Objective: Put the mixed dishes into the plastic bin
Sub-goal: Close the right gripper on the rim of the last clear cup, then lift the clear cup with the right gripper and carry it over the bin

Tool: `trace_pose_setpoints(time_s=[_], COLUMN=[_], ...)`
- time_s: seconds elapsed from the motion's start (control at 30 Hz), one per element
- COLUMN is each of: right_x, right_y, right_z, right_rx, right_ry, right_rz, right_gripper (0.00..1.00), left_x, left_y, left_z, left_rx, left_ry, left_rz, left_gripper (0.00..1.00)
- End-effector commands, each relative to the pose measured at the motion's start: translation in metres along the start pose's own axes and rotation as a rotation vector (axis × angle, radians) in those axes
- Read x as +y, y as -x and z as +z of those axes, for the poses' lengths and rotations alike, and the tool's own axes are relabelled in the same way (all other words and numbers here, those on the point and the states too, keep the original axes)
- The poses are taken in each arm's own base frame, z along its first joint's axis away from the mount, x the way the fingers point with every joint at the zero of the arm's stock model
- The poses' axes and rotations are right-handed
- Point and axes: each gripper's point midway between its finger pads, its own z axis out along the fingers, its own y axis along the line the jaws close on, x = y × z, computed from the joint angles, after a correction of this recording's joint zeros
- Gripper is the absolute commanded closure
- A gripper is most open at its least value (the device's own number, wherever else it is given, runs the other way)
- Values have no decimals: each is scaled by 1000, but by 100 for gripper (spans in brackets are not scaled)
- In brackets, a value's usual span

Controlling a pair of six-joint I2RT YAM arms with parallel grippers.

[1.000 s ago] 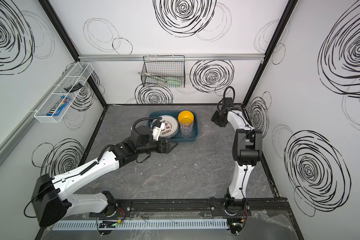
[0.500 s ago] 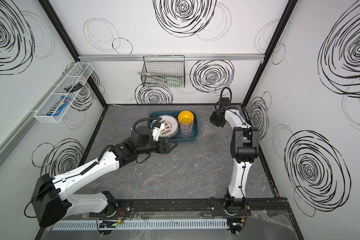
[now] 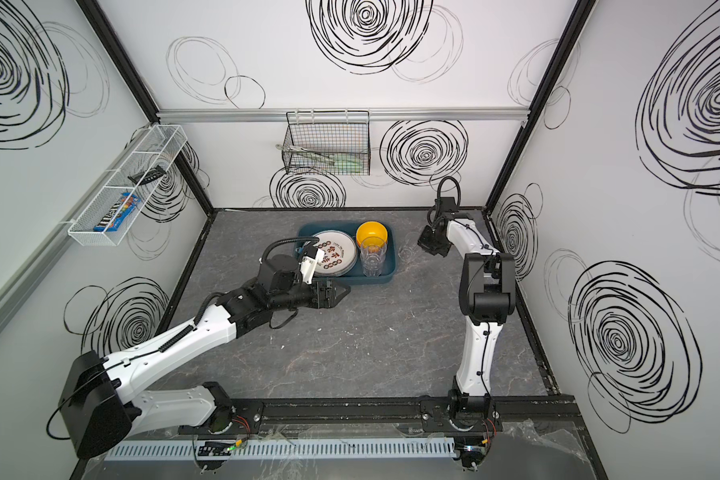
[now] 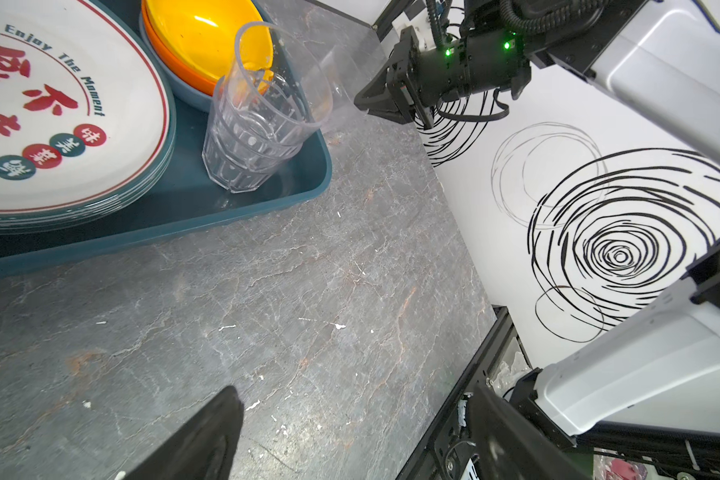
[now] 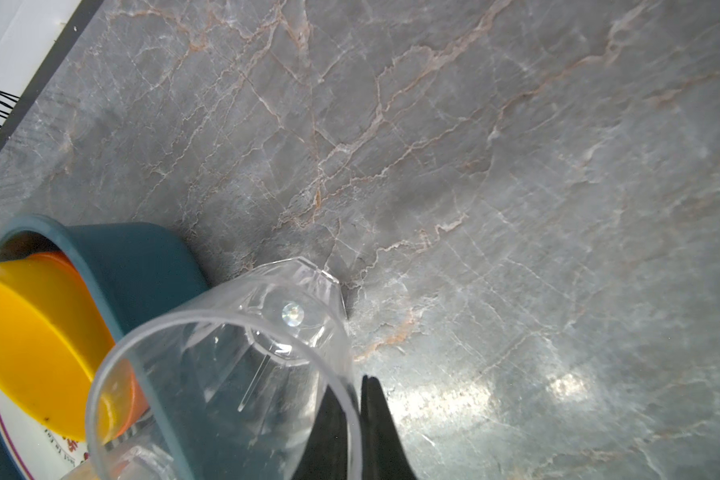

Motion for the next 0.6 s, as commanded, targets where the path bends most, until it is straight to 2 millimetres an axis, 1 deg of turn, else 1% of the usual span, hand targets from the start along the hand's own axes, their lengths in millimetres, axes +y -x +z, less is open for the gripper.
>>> trace_pose_setpoints(time_s=[0.0,0.1,0.33,0.57], right_x=[-3,-4,-2,5], right_y=[-3,-3,-7,-14], right_z=[-4,-11,-35,-64], right_rx=[1,-14,-57,-99], right_ry=[-35,-51,-70,-73], right_rz=[-16,-24,-52,-85], right_gripper=[97,100,100,100], left_x=[-6,-4,0,6], left_y=[11,11,13,16], left_z=[-7,-10,-16,-25], left_rx=[-51,-56,-71,-89], left_ry=[-32,-32,-28,-17], left_rz=[3,-2,-10,-18], left_gripper=[11,11,11,11])
